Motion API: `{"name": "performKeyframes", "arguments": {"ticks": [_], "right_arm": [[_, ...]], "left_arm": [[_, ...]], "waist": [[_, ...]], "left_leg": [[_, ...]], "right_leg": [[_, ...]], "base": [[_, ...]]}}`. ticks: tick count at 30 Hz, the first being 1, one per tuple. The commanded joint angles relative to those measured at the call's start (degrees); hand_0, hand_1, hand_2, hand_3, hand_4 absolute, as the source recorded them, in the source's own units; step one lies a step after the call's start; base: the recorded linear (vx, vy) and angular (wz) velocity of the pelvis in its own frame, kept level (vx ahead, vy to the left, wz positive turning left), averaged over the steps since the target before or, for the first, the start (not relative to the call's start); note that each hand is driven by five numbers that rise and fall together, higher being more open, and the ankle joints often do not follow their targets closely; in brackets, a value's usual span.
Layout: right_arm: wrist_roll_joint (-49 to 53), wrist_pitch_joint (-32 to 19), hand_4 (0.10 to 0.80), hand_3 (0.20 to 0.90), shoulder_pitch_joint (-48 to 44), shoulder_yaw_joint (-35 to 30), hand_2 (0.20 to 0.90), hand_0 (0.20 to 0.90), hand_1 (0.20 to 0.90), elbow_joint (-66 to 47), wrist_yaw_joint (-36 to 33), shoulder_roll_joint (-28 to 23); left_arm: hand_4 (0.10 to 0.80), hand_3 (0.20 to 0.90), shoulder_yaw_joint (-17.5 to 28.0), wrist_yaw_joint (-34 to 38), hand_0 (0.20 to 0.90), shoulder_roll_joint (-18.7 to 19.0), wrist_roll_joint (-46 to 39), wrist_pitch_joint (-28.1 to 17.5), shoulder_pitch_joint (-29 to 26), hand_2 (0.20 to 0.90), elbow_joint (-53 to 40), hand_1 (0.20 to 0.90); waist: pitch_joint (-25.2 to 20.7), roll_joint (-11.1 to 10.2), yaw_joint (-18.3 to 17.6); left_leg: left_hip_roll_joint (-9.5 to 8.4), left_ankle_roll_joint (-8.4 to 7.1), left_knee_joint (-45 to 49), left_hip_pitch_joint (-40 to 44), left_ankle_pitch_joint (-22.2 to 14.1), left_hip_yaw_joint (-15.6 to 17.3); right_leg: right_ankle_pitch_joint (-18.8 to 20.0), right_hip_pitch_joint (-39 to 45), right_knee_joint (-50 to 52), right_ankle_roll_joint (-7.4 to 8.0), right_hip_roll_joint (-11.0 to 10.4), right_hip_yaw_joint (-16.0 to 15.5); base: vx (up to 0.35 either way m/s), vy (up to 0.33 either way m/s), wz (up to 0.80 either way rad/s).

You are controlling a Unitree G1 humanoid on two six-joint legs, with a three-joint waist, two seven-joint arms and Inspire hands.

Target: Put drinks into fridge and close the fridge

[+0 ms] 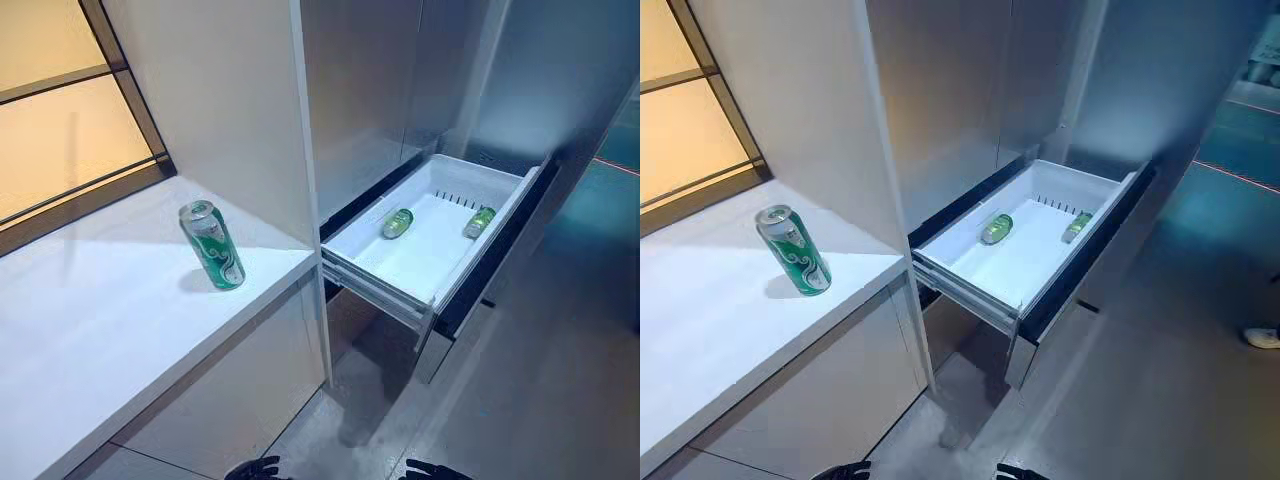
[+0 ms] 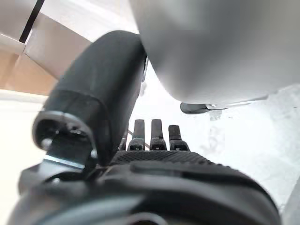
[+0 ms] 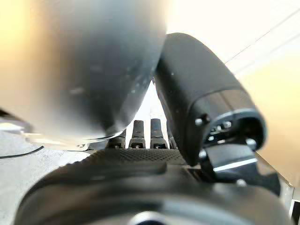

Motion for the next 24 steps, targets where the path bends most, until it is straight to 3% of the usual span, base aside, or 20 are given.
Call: {"name": "performKeyframes", "arguments": {"ticks": [1,8,14,16,20,22,24], "right_arm": [[-0.13,0.12,0.800,0.900,-2.47,0.66,0.900,0.900,0.900,4.16,2.90,-0.14],[-0.30,0.45,0.800,0.900,-2.57,0.88,0.900,0.900,0.900,3.90,2.46,0.05],[-0.82,1.15,0.800,0.900,-3.41,0.91,0.900,0.900,0.900,3.75,2.22,-0.47],[-1.13,1.67,0.800,0.900,-3.86,0.69,0.900,0.900,0.900,3.50,2.51,-1.25],[-1.56,1.76,0.800,0.900,-4.54,0.26,0.900,0.900,0.900,3.65,3.41,-2.62],[-1.74,1.62,0.800,0.900,-4.86,0.29,0.900,0.900,0.900,3.77,3.61,-3.15],[-1.74,1.33,0.800,0.900,-5.01,0.73,0.900,0.900,0.900,3.83,3.47,-3.45]], "left_arm": [[0.800,0.900,-0.86,-1.45,0.900,0.28,1.95,-1.11,-1.67,0.900,2.90,0.900],[0.800,0.900,-0.52,-0.79,0.900,0.15,-0.65,-1.54,-1.76,0.900,2.67,0.900],[0.800,0.900,0.56,-0.56,0.900,0.56,-5.42,-10.40,-2.76,0.900,0.01,0.900],[0.800,0.900,-0.05,-2.48,0.900,1.59,-6.42,-13.78,-3.53,0.900,-4.73,0.900],[0.800,0.900,-2.20,-7.36,0.900,3.99,-5.97,-16.27,-5.33,0.900,-12.68,0.900],[0.800,0.900,-3.91,-10.46,0.900,5.74,-5.53,-15.42,-6.48,0.900,-17.77,0.900],[0.800,0.900,-5.86,-17.00,0.900,8.77,-6.94,-11.82,-8.19,0.900,-23.60,0.900]], "waist": [[0.64,-0.15,0.84],[0.67,-0.09,0.85],[0.81,0.26,1.06],[0.92,0.52,1.38],[1.31,1.11,1.77],[1.50,1.55,1.85],[1.54,2.01,1.78]], "left_leg": [[-3.65,0.99,3.26,-0.21,-6.18,2.08],[-3.65,0.98,3.32,-0.37,-6.10,1.98],[-3.66,0.78,3.20,-0.41,-5.89,1.62],[-3.67,0.71,3.38,-0.69,-5.82,1.46],[-3.70,0.77,3.81,-1.14,-5.77,1.11],[-3.70,0.81,3.89,-1.28,-5.67,0.92],[-3.78,0.86,3.84,-1.33,-5.57,0.77]], "right_leg": [[-5.18,-1.88,5.83,0.87,1.50,-2.56],[-5.24,-2.01,5.90,0.80,1.53,-2.51],[-5.23,-2.02,5.92,0.84,1.51,-2.59],[-5.22,-2.11,5.95,0.86,1.45,-2.75],[-5.24,-2.35,6.25,0.78,1.38,-3.00],[-5.27,-2.47,6.41,0.78,1.40,-3.04],[-5.25,-2.55,6.46,0.83,1.39,-3.05]], "base": [[0.000,0.000,0.00],[0.000,0.000,0.00],[0.000,0.000,0.00],[0.000,0.000,0.00],[-0.017,0.004,0.01],[-0.019,0.013,0.01],[-0.022,0.035,0.00]]}}
